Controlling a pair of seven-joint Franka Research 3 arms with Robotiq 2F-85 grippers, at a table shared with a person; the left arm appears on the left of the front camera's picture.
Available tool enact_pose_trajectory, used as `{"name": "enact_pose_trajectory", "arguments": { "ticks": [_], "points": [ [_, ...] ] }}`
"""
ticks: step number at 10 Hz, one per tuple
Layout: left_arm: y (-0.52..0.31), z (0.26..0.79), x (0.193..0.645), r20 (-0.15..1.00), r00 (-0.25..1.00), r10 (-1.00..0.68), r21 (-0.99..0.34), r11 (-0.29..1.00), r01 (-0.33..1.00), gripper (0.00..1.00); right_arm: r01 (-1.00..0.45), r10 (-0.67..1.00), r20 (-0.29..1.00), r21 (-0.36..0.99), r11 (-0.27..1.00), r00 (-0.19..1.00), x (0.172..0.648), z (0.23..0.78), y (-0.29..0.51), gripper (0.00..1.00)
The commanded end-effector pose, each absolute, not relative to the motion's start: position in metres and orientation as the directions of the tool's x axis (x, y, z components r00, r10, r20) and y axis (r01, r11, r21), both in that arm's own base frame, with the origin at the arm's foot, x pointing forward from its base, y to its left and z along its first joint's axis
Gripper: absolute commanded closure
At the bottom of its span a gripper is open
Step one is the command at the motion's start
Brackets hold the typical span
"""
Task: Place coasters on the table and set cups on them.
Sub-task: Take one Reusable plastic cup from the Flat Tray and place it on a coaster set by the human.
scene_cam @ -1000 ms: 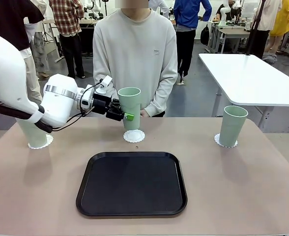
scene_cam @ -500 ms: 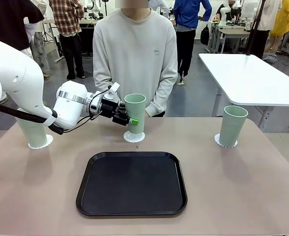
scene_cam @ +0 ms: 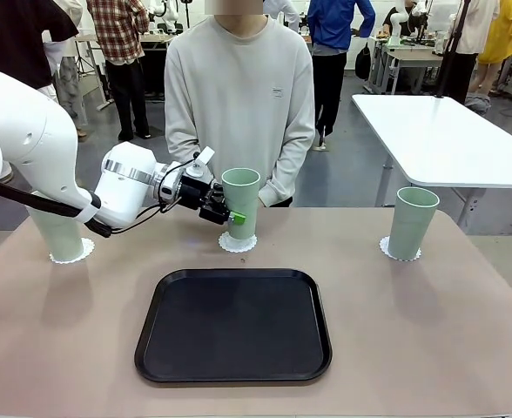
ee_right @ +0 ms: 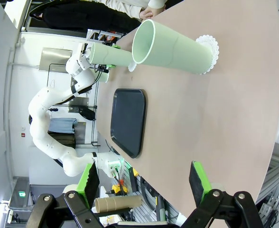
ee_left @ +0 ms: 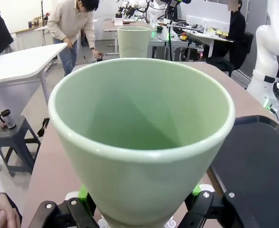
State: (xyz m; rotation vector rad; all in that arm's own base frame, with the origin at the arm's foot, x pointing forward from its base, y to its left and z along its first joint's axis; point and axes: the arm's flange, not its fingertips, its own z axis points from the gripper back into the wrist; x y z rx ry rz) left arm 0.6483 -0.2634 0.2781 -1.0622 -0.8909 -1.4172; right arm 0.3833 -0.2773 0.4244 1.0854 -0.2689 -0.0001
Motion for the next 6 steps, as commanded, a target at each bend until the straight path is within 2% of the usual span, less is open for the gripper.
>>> {"name": "enact_pose_trajectory", "arguments": {
  "ticks": [1,6],
  "points": [
    [-0.2594,0.2809,0.6381,0.940,0.004,-0.341,-0.048,-0.121,0.991,0.15,-0.127,-0.119,0.206,0.871,0.474,0.971,0.3832,0.4248,-0.2788,0.00],
    [-0.2563,0.2712,0.6321,0.936,0.013,-0.351,-0.060,-0.124,0.990,0.15,-0.127,-0.119,0.206,0.871,0.474,0.971,0.3832,0.4248,-0.2788,0.00]
  ]
}}
